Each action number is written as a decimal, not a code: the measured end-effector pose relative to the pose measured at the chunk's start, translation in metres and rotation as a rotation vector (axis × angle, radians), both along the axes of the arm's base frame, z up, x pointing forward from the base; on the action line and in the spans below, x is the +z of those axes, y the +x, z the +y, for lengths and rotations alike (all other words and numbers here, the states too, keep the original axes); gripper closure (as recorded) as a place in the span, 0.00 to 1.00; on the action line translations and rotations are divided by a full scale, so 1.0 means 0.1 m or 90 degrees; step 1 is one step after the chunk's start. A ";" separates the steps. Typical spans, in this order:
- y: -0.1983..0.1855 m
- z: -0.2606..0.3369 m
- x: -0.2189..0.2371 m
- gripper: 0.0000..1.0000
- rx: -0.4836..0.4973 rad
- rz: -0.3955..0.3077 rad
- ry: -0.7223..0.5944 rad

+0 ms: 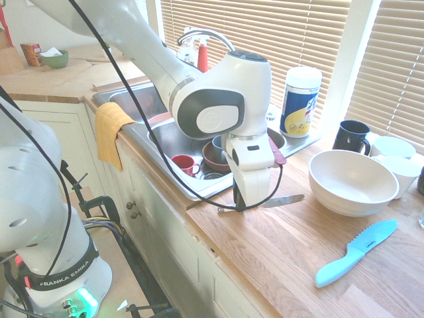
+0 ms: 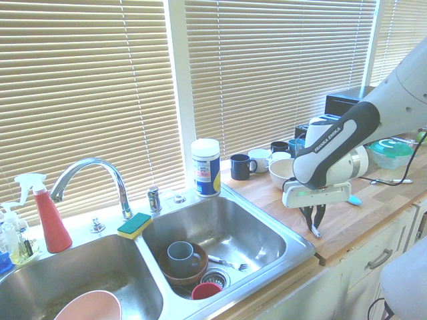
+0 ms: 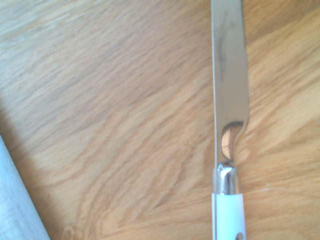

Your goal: Put the knife into the sink

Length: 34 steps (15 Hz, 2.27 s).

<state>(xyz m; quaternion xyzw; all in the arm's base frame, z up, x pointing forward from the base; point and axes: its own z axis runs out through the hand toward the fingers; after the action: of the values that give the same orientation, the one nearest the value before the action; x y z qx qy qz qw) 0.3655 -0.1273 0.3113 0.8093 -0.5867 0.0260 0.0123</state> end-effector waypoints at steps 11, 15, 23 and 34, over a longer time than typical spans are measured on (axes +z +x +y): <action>0.02 0.24 0.49 1.00 0.043 -0.046 0.012; 0.05 0.79 0.68 1.00 0.147 -0.031 0.012; 0.35 1.93 0.91 1.00 0.265 -0.038 -0.010; 0.91 2.53 -0.07 1.00 0.252 -0.012 0.019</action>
<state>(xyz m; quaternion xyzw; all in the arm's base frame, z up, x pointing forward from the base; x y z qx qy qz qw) 0.4565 0.1261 0.3040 0.9086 -0.4167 0.0271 -0.0105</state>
